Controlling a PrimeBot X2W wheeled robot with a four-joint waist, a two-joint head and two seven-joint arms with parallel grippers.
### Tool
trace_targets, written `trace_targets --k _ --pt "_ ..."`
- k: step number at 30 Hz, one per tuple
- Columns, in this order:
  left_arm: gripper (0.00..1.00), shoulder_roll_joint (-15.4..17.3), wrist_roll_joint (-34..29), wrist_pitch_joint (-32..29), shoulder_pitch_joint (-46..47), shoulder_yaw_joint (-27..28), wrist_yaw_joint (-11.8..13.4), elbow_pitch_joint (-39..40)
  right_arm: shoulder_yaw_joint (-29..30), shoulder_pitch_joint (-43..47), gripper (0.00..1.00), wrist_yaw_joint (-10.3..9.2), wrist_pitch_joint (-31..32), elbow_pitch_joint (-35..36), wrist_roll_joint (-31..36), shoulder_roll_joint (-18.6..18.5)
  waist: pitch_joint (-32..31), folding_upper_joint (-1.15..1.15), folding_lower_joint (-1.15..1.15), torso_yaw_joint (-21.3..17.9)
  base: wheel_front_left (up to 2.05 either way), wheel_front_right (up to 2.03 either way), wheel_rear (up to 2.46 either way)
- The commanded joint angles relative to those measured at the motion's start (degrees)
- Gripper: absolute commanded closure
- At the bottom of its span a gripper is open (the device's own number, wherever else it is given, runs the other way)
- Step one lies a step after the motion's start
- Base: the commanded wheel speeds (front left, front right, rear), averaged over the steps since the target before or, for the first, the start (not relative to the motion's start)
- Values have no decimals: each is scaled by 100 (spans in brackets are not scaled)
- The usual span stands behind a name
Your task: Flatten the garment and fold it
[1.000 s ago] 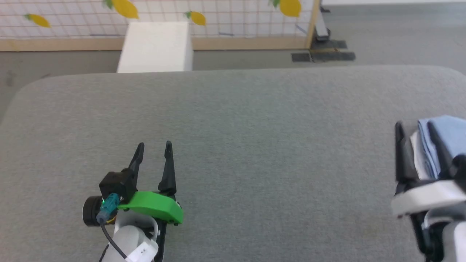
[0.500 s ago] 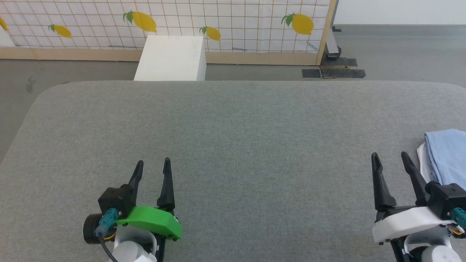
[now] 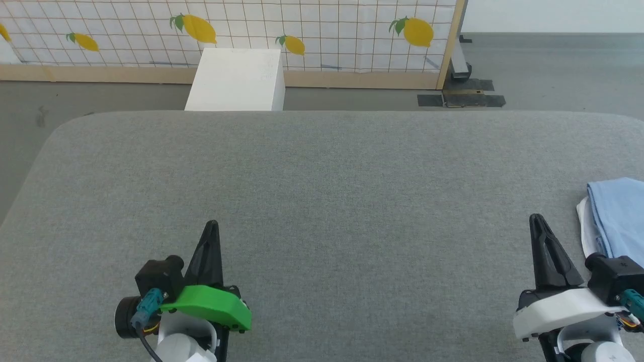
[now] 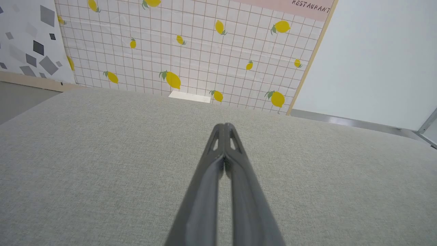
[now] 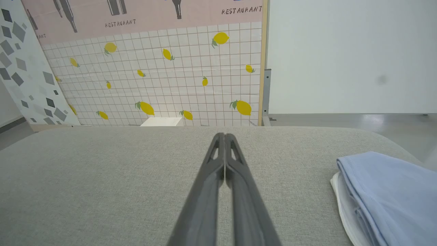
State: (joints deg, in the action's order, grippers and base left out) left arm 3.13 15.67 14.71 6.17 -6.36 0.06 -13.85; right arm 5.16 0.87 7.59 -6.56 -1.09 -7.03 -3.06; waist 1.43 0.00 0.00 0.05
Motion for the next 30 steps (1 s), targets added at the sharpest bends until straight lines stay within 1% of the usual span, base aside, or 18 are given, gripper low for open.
trace_targets --k 1,30 --pt "100 0 -2 -2 -1 1 0 2 -1 0 100 0 1 0 1 0 0 0 0 0 0 0 0" --pt "100 -6 -356 -334 -140 143 -1 314 -116 -20 100 -2 149 25 159 4 -33 0 0 -1 0 0 0"
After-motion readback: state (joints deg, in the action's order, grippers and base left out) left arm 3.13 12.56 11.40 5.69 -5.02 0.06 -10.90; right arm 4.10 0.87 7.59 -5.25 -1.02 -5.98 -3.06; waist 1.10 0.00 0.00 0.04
